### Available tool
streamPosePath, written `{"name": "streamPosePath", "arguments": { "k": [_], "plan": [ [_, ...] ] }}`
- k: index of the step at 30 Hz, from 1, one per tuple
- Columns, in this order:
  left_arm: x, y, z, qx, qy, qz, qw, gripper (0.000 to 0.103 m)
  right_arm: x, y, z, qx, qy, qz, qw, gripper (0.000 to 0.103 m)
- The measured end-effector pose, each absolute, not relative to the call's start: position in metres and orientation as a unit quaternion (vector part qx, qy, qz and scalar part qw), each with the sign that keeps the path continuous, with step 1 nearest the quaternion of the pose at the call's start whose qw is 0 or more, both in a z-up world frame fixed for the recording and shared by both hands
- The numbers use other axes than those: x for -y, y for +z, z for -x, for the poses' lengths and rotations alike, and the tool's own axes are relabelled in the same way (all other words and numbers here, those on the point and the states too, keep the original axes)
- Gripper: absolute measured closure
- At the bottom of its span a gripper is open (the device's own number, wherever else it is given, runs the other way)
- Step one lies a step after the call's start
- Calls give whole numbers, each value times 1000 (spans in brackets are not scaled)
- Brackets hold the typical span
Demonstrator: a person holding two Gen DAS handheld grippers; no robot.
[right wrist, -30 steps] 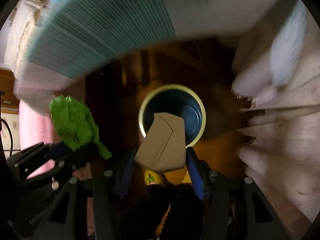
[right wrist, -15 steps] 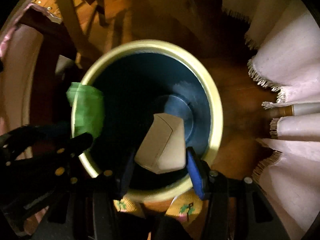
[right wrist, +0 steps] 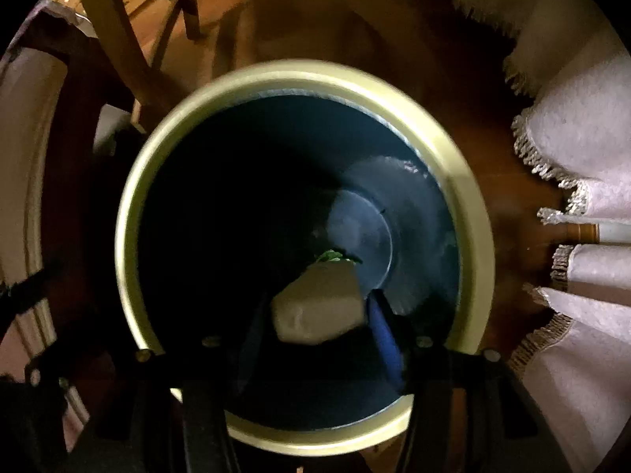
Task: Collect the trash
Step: 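Carry both papers over the bin and open both tools to drop them, then raise both tools back toward the table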
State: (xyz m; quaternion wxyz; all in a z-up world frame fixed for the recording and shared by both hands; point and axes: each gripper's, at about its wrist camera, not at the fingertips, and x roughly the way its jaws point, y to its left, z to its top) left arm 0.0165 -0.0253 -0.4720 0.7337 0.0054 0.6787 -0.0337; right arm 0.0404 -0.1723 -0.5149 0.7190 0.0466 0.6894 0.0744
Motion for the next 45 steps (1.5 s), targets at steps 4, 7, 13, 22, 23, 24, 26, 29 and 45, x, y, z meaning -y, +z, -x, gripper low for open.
{"name": "streamPosePath", "arguments": {
  "k": [4, 7, 13, 22, 23, 24, 26, 29, 45],
  "plan": [
    [16, -436, -10, -678, -14, 15, 735, 21, 169, -481, -36, -672, 77, -39, 735, 33],
    [10, -399, -4, -666, 3, 9, 746, 21, 167, -447, -29, -664, 77, -32, 743, 32],
    [-7, -297, 12, -644, -4, 9, 765, 21, 167, -353, 1, -648, 71, -46, 757, 32],
    [-45, -127, 21, -606, -25, 10, 795, 21, 156, -165, 50, -605, 57, -49, 792, 32],
    [-48, -111, 20, -604, -29, 12, 797, 21, 154, -144, 53, -597, 57, -50, 799, 32],
    [-53, -96, 19, -602, -32, 16, 798, 21, 150, -125, 55, -588, 59, -52, 805, 32],
    [-60, -71, 17, -600, -40, 23, 799, 21, 144, -91, 57, -571, 61, -52, 817, 32],
    [-71, -32, 15, -579, -52, 26, 813, 21, 134, -46, 55, -547, 59, -46, 834, 32],
    [-75, 76, -41, -495, -66, -21, 866, 21, 103, 67, -11, -503, 74, -97, 856, 32]
  ]
}}
